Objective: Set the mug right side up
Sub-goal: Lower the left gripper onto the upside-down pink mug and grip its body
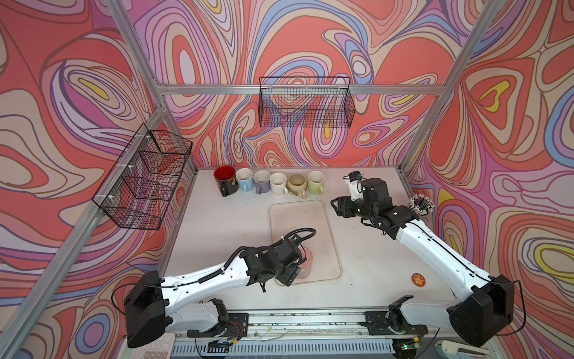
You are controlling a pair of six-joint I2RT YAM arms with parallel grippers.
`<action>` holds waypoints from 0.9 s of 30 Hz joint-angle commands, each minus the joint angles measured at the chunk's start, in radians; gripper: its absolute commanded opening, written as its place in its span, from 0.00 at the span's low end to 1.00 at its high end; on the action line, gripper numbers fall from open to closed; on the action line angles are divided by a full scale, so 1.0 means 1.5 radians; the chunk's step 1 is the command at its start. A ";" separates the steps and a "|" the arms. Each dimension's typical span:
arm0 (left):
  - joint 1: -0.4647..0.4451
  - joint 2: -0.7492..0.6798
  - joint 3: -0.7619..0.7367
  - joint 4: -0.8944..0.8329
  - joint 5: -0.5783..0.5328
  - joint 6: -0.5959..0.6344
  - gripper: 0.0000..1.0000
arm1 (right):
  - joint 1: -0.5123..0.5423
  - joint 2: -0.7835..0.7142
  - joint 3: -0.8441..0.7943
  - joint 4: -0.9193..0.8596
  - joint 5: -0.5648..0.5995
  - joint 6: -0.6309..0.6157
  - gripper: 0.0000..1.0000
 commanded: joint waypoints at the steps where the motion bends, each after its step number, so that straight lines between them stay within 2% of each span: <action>1: -0.001 0.019 0.024 0.039 -0.015 0.001 0.83 | 0.002 -0.016 -0.009 0.003 -0.004 -0.002 0.73; 10: -0.001 0.094 0.061 0.088 0.006 0.025 0.83 | 0.002 -0.025 -0.013 -0.001 -0.010 -0.001 0.73; 15: -0.002 0.133 0.088 0.103 0.041 0.028 0.78 | 0.001 -0.025 -0.017 -0.003 -0.011 -0.001 0.73; 20: -0.001 0.146 0.095 0.098 0.054 0.028 0.66 | 0.002 -0.023 -0.018 -0.004 -0.011 0.000 0.73; 24: -0.001 0.144 0.084 0.090 0.061 0.027 0.51 | 0.002 -0.020 -0.016 -0.004 -0.013 0.001 0.73; 27: -0.001 0.137 0.070 0.089 0.063 0.024 0.46 | 0.002 -0.014 -0.014 -0.004 -0.016 0.003 0.73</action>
